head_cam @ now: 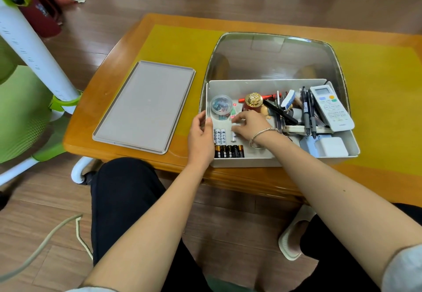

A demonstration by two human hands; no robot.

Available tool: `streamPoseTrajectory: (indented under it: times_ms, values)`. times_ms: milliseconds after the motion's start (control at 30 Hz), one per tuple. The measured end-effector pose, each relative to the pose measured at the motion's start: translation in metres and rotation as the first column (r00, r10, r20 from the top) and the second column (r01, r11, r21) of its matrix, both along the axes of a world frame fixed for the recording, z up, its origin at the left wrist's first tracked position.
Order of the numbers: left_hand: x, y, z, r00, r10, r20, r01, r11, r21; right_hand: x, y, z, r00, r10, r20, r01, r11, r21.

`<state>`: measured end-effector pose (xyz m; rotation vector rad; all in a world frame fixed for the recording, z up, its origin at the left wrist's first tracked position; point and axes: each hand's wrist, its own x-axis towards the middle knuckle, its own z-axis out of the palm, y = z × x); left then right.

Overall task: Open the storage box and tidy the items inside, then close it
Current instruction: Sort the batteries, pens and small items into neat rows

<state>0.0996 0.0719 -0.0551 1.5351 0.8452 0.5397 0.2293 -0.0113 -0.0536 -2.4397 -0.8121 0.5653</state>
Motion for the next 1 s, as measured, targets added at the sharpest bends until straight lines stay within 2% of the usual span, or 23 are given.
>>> streamPoseTrajectory:
  times_ms: [333,600,1000]
  values:
    - [0.001,0.000,-0.001,1.000,0.002,-0.003,-0.002,1.000,0.008,-0.007,0.001,0.000,0.996,0.057,-0.070,-0.058,0.998,-0.011]
    - [0.002,0.002,-0.003,1.000,0.006,0.008,-0.006,1.000,0.008,-0.011,-0.002,0.004,0.997,0.078,-0.028,-0.079,0.997,-0.016]
    - [0.002,0.002,-0.005,1.000,-0.006,-0.001,0.006,1.000,0.020,-0.011,-0.008,0.005,0.992,0.127,-0.025,-0.125,0.990,0.067]
